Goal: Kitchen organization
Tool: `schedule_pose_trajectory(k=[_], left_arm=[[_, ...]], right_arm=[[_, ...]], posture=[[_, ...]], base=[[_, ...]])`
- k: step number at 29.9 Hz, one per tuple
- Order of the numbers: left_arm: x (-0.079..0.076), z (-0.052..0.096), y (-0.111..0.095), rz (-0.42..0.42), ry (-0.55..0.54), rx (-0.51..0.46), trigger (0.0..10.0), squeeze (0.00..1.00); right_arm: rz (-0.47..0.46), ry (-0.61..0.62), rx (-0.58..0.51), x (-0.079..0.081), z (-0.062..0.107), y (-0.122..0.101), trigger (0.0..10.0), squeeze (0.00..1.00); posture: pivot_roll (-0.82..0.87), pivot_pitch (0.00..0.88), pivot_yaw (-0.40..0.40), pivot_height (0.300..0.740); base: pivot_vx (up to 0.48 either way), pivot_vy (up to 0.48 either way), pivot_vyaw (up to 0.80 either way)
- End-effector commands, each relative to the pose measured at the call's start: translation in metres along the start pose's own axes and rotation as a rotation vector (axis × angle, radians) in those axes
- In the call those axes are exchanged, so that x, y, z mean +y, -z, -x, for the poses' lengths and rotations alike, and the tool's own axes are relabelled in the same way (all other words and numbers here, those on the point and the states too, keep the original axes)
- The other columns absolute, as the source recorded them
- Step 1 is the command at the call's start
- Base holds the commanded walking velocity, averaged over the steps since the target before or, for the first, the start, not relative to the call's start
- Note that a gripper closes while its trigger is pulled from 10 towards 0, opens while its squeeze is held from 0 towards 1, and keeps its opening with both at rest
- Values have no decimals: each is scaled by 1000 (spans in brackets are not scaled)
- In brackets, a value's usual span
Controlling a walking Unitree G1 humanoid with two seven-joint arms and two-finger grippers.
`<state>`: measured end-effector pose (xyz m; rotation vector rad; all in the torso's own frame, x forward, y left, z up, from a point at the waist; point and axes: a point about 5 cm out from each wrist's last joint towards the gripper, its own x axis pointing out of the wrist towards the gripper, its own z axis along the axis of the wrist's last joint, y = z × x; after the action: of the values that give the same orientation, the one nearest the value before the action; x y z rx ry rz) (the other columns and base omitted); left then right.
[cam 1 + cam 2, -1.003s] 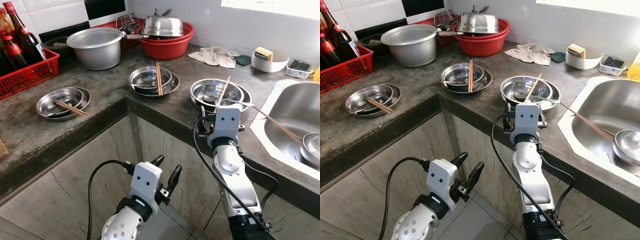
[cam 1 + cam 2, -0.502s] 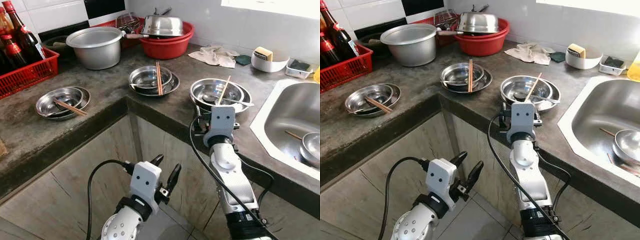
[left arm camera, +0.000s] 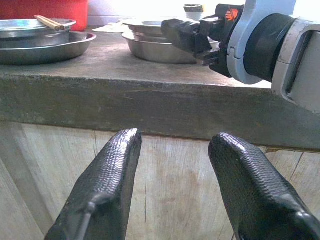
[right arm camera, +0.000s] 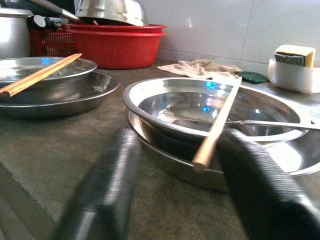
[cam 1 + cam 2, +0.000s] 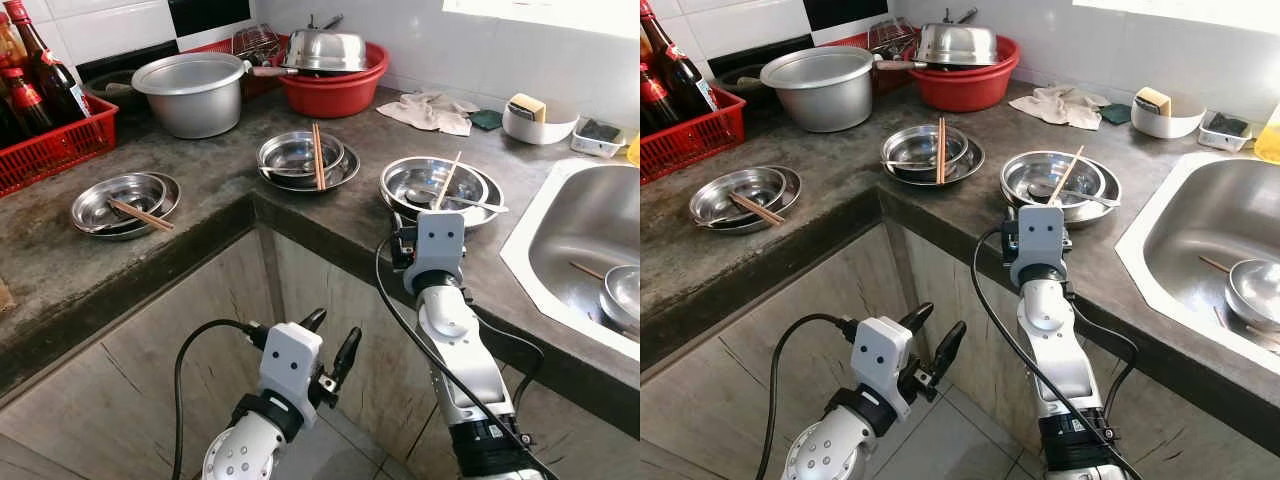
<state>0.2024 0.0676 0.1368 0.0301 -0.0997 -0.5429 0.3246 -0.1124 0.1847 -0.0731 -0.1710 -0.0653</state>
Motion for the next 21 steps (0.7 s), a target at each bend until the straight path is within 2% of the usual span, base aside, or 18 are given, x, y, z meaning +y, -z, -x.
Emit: schedule_pose_trajectory(k=[1, 20, 21], left_arm=[[-1, 0, 0, -1, 2, -3, 10000, 0], [0, -1, 0, -1, -8, -2, 10000, 0], [1, -1, 1, 5, -22, 6, 10000, 0]], right_arm=[[3, -9, -15, 2, -2, -5, 0, 0], [-7, -6, -42, 1, -6, -11, 0, 0], [-58, -32, -95, 4, -5, -22, 0, 0]], posture=[[99, 88, -17, 740], [100, 86, -19, 740], [97, 83, -20, 740]], base=[[0, 0, 0], [0, 0, 0], [0, 0, 0]])
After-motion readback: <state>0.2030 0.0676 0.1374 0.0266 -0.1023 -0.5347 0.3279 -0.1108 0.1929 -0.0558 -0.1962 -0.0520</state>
